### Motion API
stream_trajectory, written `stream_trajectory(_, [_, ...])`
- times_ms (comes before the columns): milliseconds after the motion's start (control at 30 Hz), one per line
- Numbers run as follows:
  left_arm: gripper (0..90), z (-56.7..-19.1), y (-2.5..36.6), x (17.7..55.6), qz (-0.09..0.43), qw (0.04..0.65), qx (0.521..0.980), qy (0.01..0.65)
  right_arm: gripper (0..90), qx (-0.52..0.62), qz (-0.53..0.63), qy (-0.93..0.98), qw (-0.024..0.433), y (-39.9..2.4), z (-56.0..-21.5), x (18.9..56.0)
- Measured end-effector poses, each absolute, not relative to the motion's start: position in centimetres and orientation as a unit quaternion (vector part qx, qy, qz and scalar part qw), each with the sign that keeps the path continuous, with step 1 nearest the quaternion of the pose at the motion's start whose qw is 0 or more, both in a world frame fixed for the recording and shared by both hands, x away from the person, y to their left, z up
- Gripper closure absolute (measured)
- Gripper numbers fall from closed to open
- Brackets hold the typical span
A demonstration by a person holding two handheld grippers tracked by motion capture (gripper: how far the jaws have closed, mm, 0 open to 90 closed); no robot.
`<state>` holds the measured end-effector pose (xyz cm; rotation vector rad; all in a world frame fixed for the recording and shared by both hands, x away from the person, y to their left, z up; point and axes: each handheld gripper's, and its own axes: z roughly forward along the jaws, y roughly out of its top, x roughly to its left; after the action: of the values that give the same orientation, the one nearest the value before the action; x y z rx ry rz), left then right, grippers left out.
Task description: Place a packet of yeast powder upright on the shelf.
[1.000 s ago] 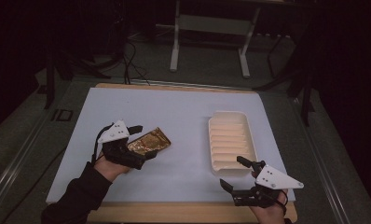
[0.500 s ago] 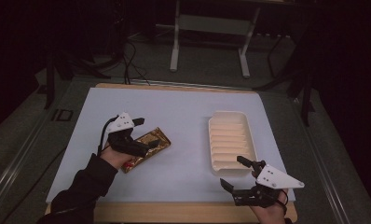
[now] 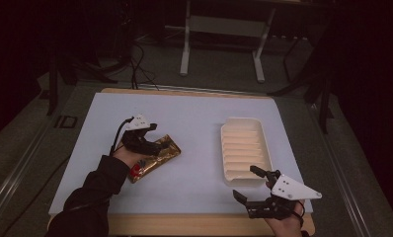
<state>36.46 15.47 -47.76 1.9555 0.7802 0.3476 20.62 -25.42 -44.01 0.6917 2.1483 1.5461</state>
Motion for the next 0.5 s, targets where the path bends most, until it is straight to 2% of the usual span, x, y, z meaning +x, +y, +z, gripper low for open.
stream_trajectory(433, [23.1, -49.9, 15.3, 39.3, 0.131, 0.441, 0.824, 0.331, 11.0, 0.242, 0.555, 0.771, 0.196, -25.3, -44.2, 20.6])
stream_trajectory(500, [27.8, -50.2, 15.3, 39.7, 0.127, 0.437, 0.825, 0.334, 11.0, 0.242, 0.556, 0.771, 0.195, -25.3, -44.2, 20.6])
